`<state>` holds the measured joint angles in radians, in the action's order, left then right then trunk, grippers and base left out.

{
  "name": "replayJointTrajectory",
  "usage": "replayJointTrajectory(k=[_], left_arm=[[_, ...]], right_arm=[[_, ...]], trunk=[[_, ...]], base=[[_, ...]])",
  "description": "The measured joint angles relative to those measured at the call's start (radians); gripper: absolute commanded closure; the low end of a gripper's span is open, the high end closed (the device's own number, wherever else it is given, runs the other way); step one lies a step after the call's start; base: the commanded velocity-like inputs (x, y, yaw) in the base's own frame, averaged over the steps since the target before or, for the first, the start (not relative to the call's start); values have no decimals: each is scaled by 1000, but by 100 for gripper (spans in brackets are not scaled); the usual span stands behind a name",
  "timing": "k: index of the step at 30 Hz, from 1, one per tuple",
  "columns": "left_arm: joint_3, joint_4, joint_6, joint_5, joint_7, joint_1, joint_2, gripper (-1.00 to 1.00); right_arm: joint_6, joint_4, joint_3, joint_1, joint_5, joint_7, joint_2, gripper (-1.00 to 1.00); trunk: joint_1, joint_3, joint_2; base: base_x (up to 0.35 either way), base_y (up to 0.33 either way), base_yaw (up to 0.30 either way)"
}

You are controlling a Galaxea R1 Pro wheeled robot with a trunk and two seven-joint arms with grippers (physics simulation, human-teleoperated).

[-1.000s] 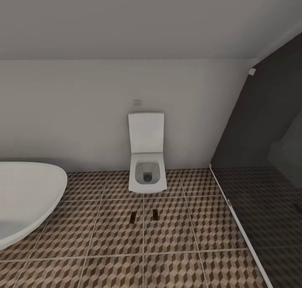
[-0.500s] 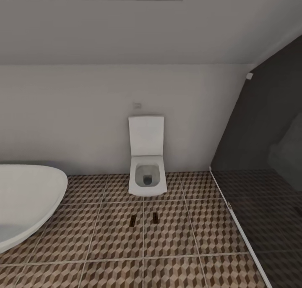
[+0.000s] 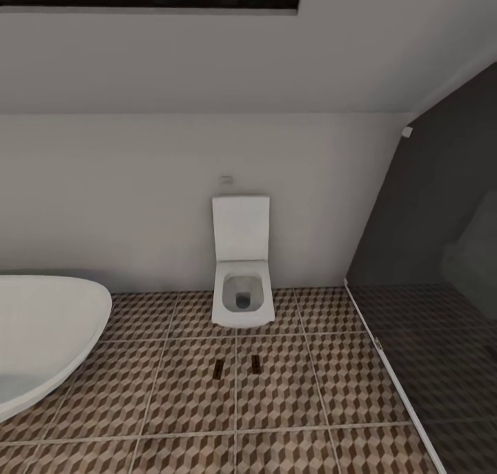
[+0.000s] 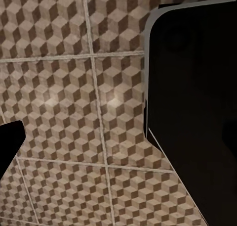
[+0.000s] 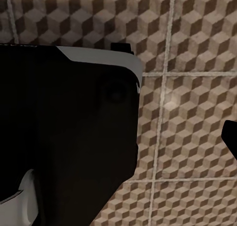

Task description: Take the four mousetraps from the cabinet in the bathroom and place them on the bathroom floor. Make sure all four end up on the same floor surface, and ensure that at least two of them are either under or directly next to the same bathroom sink.

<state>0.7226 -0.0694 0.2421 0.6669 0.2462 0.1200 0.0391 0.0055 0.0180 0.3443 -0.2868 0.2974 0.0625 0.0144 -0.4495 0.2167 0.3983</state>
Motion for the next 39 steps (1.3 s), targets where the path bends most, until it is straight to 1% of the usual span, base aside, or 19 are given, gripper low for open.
replayJointTrajectory(k=[39], left_arm=[[-2,0,3,0,0,0,0,-100]], right_arm=[[-3,0,0,0,0,1,-1,-100]], trunk=[[0,-64,0]], base=[[0,0,0]])
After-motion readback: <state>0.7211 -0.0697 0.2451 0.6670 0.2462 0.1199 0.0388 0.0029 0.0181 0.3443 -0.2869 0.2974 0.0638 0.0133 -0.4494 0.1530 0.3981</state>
